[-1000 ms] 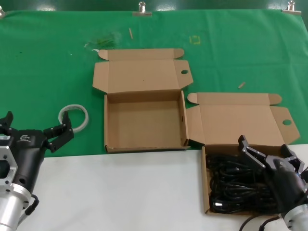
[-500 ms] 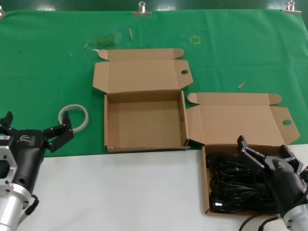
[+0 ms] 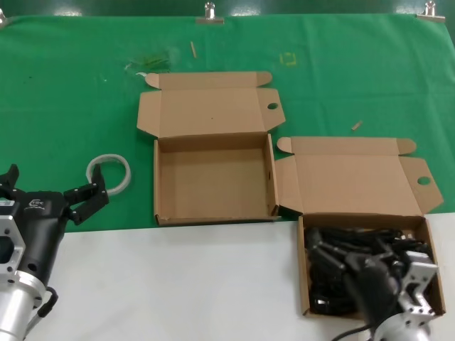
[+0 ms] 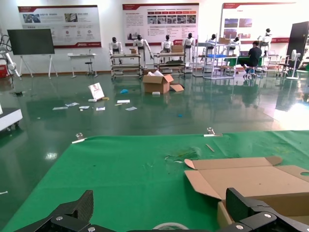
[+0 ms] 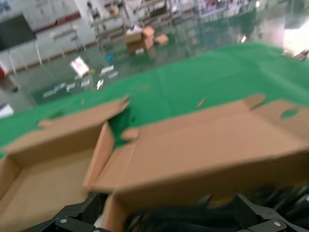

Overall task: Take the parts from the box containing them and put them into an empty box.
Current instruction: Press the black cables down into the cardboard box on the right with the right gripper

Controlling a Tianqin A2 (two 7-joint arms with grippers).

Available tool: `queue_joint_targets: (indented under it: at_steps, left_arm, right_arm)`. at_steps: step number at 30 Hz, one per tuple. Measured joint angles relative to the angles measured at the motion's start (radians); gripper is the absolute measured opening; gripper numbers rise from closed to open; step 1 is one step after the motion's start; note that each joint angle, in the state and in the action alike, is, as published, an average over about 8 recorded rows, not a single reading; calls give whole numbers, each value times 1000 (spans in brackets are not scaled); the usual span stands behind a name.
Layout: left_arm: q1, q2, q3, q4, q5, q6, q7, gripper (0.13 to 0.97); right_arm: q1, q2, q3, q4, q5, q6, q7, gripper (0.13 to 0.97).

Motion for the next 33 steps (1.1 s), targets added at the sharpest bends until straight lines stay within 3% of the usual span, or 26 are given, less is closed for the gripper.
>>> queue_joint_targets:
  at_steps: [9,19,28,33]
  left_arm:
    - [0,0,0,0,0,0,-1,966]
    - [0,0,0,0,0,0,0,966]
    - [0,0,0,0,0,0,0,966]
    - [0,0,0,0,0,0,0,966]
  right_arm:
    - [-9,1,-114,22,-41,116,20,966]
    - [-46,7,-284,249,171,406,-238,966]
    - [-68,7,-289,374,236,495,-339,966]
    - [-100,7,-258,506,260,556,-404,966]
